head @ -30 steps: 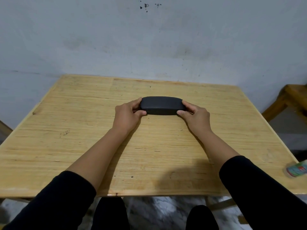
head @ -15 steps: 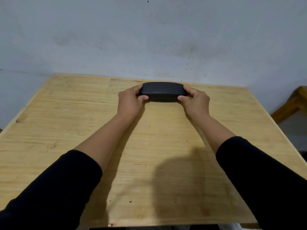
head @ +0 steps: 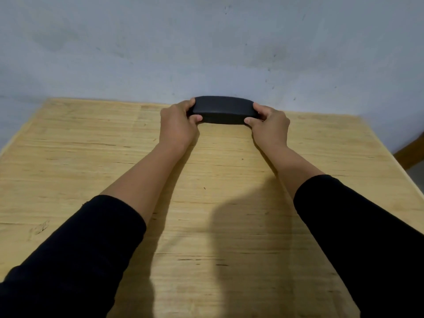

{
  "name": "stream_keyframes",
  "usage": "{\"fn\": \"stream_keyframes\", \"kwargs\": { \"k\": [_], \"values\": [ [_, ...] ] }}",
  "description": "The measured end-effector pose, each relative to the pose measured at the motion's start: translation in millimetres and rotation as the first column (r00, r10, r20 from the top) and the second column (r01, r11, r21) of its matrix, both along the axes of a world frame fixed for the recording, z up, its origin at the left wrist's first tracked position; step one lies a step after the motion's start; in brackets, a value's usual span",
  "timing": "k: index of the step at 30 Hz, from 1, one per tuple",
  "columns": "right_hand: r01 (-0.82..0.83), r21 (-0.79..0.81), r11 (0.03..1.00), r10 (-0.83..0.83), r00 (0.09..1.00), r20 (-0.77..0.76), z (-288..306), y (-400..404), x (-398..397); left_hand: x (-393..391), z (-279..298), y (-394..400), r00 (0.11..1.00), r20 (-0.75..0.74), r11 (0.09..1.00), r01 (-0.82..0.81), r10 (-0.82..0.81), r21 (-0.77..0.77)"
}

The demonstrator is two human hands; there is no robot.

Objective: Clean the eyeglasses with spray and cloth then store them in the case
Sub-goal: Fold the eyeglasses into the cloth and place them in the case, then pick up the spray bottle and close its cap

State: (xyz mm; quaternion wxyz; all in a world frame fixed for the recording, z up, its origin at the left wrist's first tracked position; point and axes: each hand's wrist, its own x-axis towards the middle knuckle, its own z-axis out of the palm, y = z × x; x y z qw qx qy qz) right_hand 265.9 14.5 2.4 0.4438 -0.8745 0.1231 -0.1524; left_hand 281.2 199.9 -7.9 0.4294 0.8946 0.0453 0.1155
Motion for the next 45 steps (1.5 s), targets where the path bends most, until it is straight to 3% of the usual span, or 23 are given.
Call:
{"fn": "stream_keyframes", "kwargs": {
  "k": [6, 9, 13, 19, 30, 40, 45],
  "values": [
    [-0.089, -0.167, 0.982, 0.085, 0.996, -0.033, 4, 4, -5, -9, 11, -5, 0.999, -0.037, 0.989, 0.025, -0.02, 0.145],
    [-0.187, -0.397, 0.898, 0.158, 0.982, -0.105, 3, 1, -8, -12, 16, -5, 0.995, -0.068, 0.955, 0.095, -0.079, 0.283],
    [-0.288, -0.533, 0.796, 0.156, 0.948, -0.279, 3, 0, -23, -27, 17, -7, 0.989, -0.093, 0.898, 0.14, -0.111, 0.418],
    [-0.27, -0.644, 0.715, 0.136, 0.958, -0.251, 19, 6, -54, -56, 26, -6, 0.992, -0.009, 0.781, 0.102, -0.122, 0.616],
    [-0.187, -0.685, 0.704, 0.144, 0.982, -0.12, 75, -5, -117, -111, 89, -29, 0.968, 0.095, 0.734, 0.111, -0.233, 0.67],
    [0.009, -0.699, 0.715, -0.026, 1.0, -0.013, 133, -76, -208, -181, 136, -97, 0.867, 0.256, 0.743, 0.175, -0.427, 0.645],
    [0.117, -0.711, 0.694, -0.125, 0.991, 0.041, 150, -121, -260, -217, 140, -148, 0.806, 0.289, 0.765, 0.284, -0.517, 0.578]
  ]
}}
